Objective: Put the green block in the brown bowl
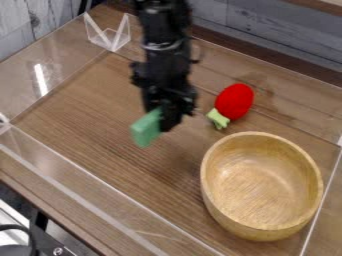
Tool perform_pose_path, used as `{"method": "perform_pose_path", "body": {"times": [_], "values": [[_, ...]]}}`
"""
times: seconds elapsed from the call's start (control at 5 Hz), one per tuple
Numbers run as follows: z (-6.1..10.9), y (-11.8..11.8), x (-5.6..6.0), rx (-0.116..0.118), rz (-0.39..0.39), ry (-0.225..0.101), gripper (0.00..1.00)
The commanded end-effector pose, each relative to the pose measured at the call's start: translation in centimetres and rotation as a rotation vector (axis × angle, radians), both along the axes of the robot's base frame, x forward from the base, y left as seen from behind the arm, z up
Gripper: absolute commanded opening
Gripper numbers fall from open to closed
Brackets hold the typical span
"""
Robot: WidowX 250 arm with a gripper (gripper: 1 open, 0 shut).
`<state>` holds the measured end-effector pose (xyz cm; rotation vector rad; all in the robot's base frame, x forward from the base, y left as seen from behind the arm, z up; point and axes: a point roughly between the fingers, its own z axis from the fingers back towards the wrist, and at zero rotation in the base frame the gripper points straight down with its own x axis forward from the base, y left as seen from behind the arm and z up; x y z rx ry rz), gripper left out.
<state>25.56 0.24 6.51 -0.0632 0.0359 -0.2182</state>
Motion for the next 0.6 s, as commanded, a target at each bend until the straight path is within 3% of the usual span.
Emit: {"method": "perform_pose_path", "body": {"times": [0.0, 0.4], "values": [[1.9, -4.1, 1.3, -0.018, -0.029, -0.084, 0.0], [0.8, -12.0, 1.3, -0.046, -0.114, -0.088, 0.0]]}}
